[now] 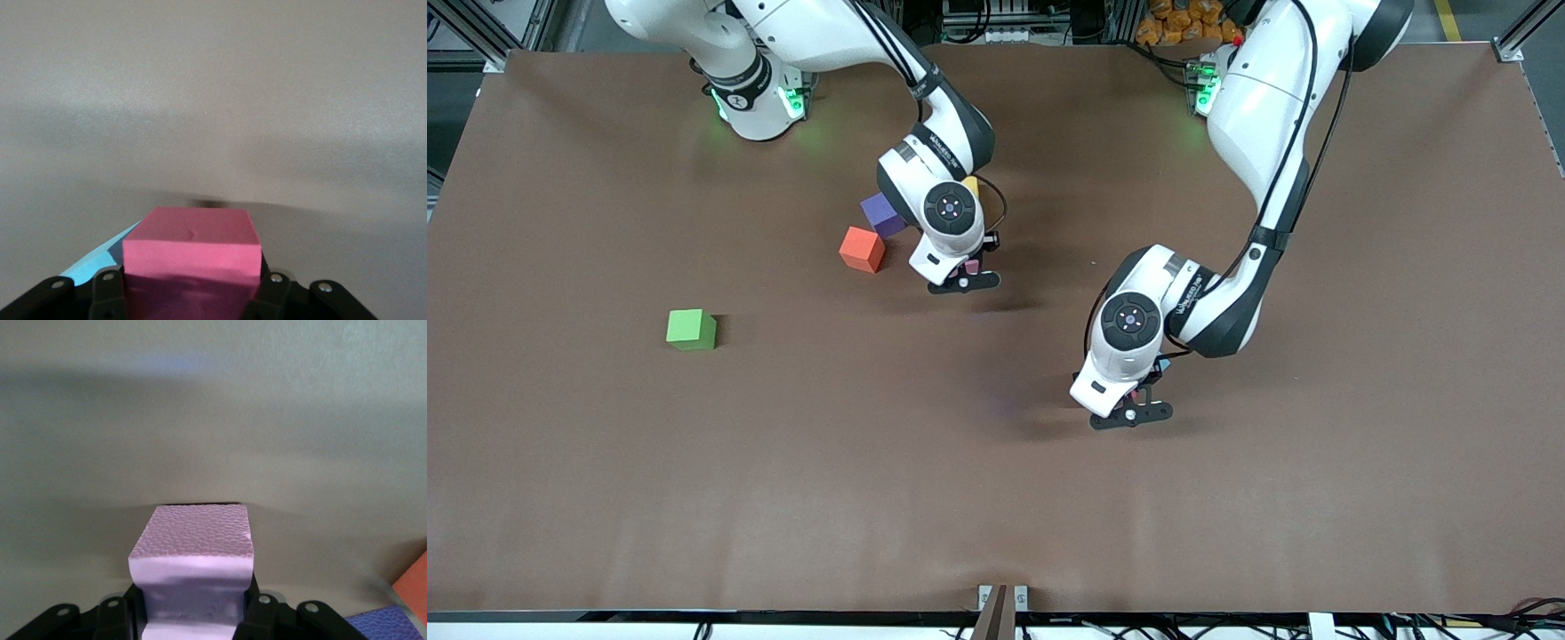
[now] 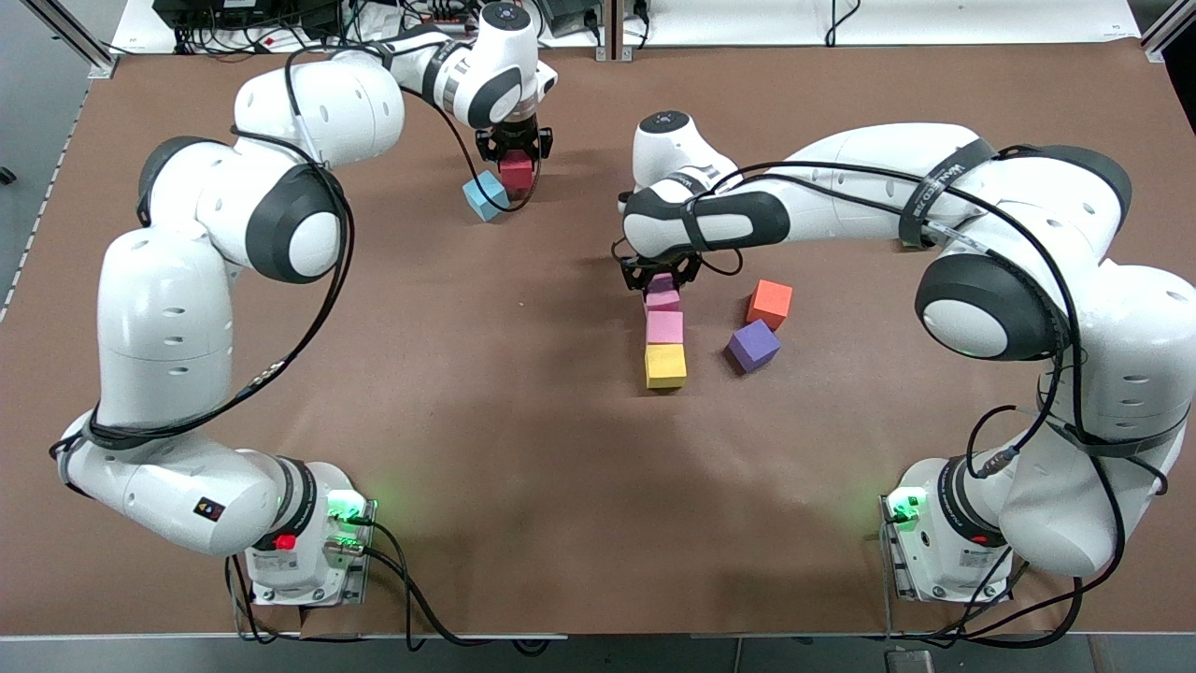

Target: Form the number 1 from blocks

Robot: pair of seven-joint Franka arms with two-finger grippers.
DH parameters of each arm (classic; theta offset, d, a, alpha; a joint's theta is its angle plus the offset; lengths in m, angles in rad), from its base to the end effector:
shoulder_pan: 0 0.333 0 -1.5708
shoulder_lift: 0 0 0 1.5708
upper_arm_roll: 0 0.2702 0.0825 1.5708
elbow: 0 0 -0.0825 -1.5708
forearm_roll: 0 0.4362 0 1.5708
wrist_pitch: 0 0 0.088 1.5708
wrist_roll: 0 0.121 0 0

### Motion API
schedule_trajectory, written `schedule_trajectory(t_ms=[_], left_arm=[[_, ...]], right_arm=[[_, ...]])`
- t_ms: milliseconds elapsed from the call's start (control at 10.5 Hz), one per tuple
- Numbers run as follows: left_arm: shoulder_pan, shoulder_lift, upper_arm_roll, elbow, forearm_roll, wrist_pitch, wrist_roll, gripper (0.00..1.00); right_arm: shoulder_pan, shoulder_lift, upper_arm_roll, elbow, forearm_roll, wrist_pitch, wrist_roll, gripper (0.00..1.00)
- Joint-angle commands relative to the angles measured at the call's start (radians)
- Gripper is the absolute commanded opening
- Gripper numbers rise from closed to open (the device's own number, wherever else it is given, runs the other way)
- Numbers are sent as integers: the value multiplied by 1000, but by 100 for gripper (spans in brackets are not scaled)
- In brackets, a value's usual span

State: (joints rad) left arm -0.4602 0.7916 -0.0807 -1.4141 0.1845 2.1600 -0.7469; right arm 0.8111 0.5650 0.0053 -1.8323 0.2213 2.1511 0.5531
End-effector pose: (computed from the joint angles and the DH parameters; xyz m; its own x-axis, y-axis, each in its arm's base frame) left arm 0.6371 -0.3635 0.1487 0.9922 0.1210 0.0284 0.1233 -0.9875 -0.0980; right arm 0.4211 0.4652 0.1142 0.9489 0.1121 -0.2949 0.1186 -0.9929 0.0041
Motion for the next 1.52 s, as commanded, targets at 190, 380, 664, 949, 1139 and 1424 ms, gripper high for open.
schedule_trajectory(t_ms=[190,380,664,949,1139,1424], left_arm=[[-3,-14,-1,-9,-19,-12,-11,0],[-5,-14,-20,-8,-22,-12,-23,0],[-8,-11,-98,-2,-23,-12,-107,0],[-101,0,-159,9,-23,-11,-221,0],[-176,15,-159,11,-23,3,-236,0],[-259,46,-150,11,-23,76,-274,0]], right_arm=[[-6,-49,13,-42,1,1,69,100],[-50,-129,13,-38,0,-57,62,100],[-145,-279,12,-28,-3,-254,-138,100],[-303,-387,4,-28,-20,-480,-449,100],[-386,-424,-21,-27,-80,-591,-539,100],[-496,-429,-45,0,-144,-606,-539,100]])
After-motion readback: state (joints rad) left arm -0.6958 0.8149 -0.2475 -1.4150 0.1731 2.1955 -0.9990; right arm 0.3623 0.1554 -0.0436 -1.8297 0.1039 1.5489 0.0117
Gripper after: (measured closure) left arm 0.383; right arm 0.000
